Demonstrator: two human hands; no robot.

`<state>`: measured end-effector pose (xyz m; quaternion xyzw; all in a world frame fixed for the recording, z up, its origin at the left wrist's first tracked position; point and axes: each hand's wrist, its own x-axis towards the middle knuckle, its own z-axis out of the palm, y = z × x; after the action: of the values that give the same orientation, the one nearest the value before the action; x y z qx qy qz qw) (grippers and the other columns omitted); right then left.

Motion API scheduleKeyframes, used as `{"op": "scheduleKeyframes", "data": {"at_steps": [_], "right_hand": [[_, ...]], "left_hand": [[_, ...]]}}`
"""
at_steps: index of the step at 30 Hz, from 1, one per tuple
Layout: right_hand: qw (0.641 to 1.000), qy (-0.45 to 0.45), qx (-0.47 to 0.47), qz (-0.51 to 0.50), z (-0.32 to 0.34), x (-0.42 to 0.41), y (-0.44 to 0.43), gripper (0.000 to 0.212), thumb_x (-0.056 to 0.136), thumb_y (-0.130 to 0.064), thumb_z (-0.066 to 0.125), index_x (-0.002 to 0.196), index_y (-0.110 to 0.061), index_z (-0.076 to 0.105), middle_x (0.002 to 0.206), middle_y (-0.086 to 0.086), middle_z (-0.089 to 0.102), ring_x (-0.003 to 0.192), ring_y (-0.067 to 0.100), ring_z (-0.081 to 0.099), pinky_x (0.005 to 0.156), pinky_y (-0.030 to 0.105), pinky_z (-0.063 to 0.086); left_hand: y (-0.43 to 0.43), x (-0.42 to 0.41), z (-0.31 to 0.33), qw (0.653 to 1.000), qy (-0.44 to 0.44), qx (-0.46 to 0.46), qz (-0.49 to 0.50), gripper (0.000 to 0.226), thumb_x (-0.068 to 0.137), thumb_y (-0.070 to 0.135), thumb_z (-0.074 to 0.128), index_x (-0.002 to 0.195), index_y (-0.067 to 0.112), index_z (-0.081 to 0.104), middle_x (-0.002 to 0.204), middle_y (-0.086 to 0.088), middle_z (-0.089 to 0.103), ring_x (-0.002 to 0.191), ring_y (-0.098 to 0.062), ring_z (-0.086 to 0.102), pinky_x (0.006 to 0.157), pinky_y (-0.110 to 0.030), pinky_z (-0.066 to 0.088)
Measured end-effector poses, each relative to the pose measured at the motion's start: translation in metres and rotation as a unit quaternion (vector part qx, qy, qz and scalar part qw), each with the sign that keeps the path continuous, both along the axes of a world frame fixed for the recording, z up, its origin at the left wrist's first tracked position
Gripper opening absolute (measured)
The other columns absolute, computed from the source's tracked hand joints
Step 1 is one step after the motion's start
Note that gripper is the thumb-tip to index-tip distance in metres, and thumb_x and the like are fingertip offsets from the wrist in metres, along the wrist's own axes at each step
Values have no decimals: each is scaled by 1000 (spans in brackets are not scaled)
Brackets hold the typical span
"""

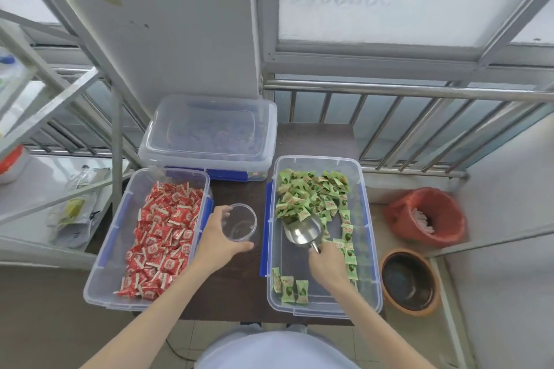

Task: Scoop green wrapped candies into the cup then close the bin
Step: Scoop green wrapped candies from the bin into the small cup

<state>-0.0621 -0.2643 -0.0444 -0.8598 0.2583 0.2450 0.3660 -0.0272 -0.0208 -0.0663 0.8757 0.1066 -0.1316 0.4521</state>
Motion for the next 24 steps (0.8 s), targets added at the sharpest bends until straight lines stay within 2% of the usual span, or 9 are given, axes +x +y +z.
{"op": "scheduleKeyframes", "data": {"at_steps": [2, 5, 7, 9, 13, 17, 19, 22, 24], "right_hand": [[999, -20, 6, -29, -4, 12, 4, 28, 93, -13, 49, 66, -10, 41, 62, 5, 46, 52, 18, 43, 45, 28, 26], [996, -11, 37, -83, -5, 5, 9, 28, 95, -17, 50, 70, -5, 51, 66, 16, 62, 53, 25, 59, 52, 39, 51], [988, 9, 90, -124, 2, -2, 15, 27, 98, -16, 47, 79, 1, 56, 68, 19, 67, 49, 23, 62, 48, 40, 57], [974, 16, 144, -176, 6, 8, 23, 23, 100, -12, 44, 84, 0, 55, 69, 18, 63, 45, 21, 58, 40, 30, 52], [950, -12, 204, -235, -7, 53, 40, 20, 100, -7, 44, 84, 1, 53, 69, 19, 57, 40, 20, 53, 42, 28, 48], [991, -18, 51, -121, -21, 38, 35, 23, 98, -16, 49, 80, -3, 56, 73, 11, 62, 59, 24, 57, 54, 30, 40], [995, -7, 0, -95, -24, 23, 22, 23, 96, -19, 51, 80, -4, 59, 72, 10, 62, 63, 25, 55, 54, 30, 36], [981, -2, 118, -152, -24, 40, 15, 30, 96, -11, 53, 67, -3, 55, 59, 11, 55, 43, 20, 44, 45, 24, 32], [959, 1, 186, -213, -25, 65, 17, 31, 96, -8, 54, 66, -2, 57, 63, 16, 56, 37, 18, 40, 39, 22, 30]], "left_hand": [[-1, 0, -1, 1000, 0, 2, 3, 89, 58, 31, 95, 130, 33, 42, 131, 11, 49, 120, -10, 49, 99, -29, 43], [-1, 0, -1, 1000, 0, -2, 1, 88, 58, 33, 95, 128, 36, 41, 130, 14, 49, 120, -9, 49, 100, -30, 44], [1, 0, -4, 1000, 3, -10, 1, 87, 57, 35, 94, 126, 39, 41, 129, 15, 50, 121, -9, 50, 100, -31, 45], [2, 0, -5, 1000, 2, -19, 7, 87, 56, 35, 94, 125, 40, 42, 128, 16, 50, 121, -9, 51, 101, -32, 45], [3, 1, -7, 1000, 1, -17, 4, 86, 57, 34, 94, 125, 41, 41, 128, 16, 50, 121, -8, 50, 100, -29, 44], [2, 2, -5, 1000, 2, -16, -2, 87, 56, 35, 93, 125, 42, 40, 128, 18, 49, 121, -7, 50, 101, -30, 47], [4, 2, -5, 1000, 6, -15, -3, 88, 55, 38, 92, 125, 43, 40, 128, 18, 48, 121, -7, 52, 100, -30, 49], [6, 3, -7, 1000, 6, -16, -1, 88, 55, 38, 92, 125, 43, 40, 128, 19, 48, 120, -6, 52, 100, -28, 49], [5, 3, -7, 1000, 5, -16, 0, 86, 56, 34, 92, 124, 43, 40, 127, 18, 48, 119, -6, 52, 99, -26, 47]]}}
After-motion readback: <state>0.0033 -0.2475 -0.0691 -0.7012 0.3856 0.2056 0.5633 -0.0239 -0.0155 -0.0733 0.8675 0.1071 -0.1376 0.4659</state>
